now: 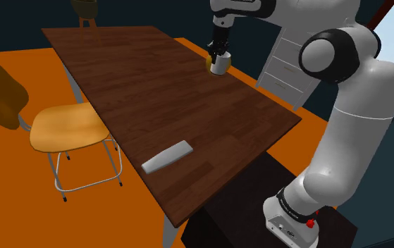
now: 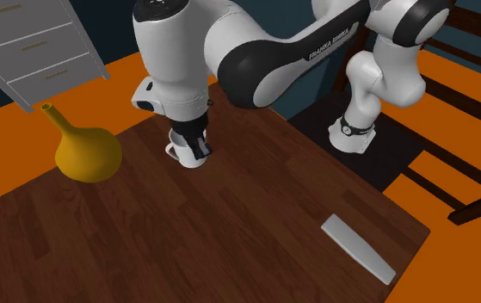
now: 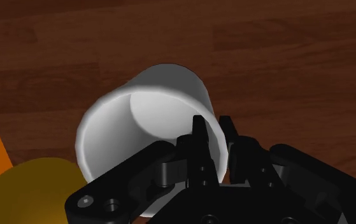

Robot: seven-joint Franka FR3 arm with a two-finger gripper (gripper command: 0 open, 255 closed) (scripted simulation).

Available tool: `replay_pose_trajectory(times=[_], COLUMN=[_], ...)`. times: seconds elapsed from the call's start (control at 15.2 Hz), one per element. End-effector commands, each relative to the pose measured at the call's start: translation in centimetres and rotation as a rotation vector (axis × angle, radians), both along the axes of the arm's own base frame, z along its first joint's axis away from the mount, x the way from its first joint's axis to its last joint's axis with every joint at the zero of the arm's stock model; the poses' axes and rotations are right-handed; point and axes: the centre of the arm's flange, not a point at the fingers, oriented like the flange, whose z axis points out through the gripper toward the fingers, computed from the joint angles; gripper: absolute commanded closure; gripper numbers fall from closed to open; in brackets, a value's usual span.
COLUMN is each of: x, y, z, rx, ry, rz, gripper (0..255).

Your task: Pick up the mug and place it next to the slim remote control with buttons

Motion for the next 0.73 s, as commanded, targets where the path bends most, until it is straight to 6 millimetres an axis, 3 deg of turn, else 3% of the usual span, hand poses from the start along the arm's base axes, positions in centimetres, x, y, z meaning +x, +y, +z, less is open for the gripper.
replay_pose_trajectory(times=[0.0,0.66], x=[-1.9,-10.5], y=[2.2,12.3], z=[-0.1,-0.1], rx=[0.000,0.000], ry=[0.000,0.000], rz=[0.000,0.000], gripper=[255,255])
